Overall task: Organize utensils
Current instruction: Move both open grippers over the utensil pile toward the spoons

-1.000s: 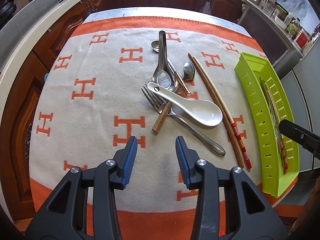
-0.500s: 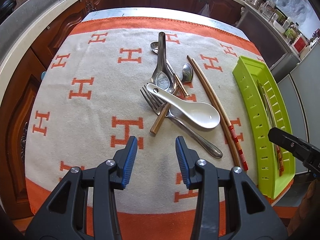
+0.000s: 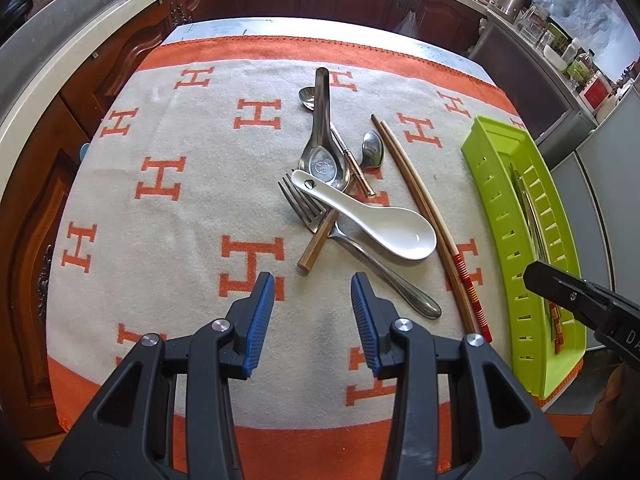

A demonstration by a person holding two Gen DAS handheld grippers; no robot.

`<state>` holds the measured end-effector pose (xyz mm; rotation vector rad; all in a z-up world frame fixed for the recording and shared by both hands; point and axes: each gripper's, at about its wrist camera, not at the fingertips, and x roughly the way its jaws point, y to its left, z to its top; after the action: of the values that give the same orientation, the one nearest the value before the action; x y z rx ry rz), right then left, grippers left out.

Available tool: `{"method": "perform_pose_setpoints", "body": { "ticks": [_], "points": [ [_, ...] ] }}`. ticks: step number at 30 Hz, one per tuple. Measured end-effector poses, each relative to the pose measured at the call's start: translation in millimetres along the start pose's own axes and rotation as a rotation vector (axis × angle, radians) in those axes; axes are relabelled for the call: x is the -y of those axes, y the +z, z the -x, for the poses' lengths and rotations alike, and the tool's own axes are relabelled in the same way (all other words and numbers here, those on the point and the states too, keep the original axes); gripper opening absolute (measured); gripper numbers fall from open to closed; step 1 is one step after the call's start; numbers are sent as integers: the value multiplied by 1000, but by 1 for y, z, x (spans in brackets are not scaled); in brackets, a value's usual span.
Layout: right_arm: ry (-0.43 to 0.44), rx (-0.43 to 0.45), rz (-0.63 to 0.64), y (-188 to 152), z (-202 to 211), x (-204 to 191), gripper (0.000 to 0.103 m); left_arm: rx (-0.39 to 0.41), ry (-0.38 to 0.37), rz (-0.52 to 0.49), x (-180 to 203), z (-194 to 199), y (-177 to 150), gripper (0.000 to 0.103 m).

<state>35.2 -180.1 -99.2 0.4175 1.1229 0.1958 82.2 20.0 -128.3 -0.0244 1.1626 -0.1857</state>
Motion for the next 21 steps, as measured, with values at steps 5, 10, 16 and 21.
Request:
{"method": "perform_pose_setpoints", "body": {
  "ticks": [5, 10, 16, 21],
  "points": [
    [1, -3, 2, 0, -2, -2, 7, 1, -3, 4, 1, 0, 1, 36],
    [3, -9, 7, -1, -4, -3, 7, 3, -6, 8, 1, 0, 2, 36],
    [3, -13, 10, -2, -6, -3, 7, 5, -10, 12, -1, 0, 1, 36],
    [4, -18, 10, -2, -7, -4, 7, 13, -33, 25, -4, 1, 2, 36]
  ]
}}
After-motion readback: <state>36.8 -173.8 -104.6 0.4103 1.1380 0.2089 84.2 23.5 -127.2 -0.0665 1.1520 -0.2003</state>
